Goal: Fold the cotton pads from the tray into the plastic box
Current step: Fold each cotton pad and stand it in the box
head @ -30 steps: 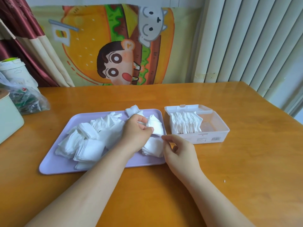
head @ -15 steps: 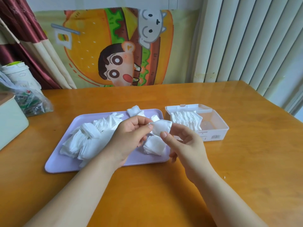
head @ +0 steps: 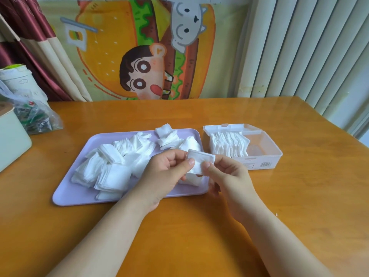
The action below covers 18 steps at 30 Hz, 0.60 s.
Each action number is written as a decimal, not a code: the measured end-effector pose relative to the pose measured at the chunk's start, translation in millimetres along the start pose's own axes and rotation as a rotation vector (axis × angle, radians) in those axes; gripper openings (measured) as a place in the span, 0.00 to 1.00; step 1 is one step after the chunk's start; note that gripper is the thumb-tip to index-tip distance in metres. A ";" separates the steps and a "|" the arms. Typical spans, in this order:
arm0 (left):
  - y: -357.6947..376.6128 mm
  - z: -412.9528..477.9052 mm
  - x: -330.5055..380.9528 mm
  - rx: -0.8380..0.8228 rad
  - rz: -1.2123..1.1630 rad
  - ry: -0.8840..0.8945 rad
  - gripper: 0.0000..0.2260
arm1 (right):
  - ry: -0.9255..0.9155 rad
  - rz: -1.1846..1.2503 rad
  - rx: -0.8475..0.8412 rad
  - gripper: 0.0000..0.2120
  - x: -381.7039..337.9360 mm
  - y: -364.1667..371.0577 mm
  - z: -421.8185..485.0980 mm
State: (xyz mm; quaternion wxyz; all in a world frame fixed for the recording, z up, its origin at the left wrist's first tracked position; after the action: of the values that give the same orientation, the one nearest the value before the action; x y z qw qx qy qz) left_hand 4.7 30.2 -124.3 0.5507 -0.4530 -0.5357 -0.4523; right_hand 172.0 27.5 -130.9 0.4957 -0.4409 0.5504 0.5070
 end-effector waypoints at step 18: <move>-11.3 29.2 -9.7 0.080 0.687 0.152 0.06 | -0.119 -0.296 0.270 0.14 -7.8 -28.1 2.3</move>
State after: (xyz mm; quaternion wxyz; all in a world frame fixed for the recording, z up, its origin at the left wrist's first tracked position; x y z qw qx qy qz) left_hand -11.8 57.0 -133.4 0.7263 -0.5496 -0.3270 -0.2517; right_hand 200.9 27.0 -126.5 0.6511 -0.4157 0.5122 0.3753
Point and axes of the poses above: each hand's wrist, its own z-axis towards the middle knuckle, its own y-axis out of the palm, x = y × z, the point moved 10 cm from there along z, towards the middle knuckle, and after that the axes turned 13 degrees about x, right-handed, at the moved point
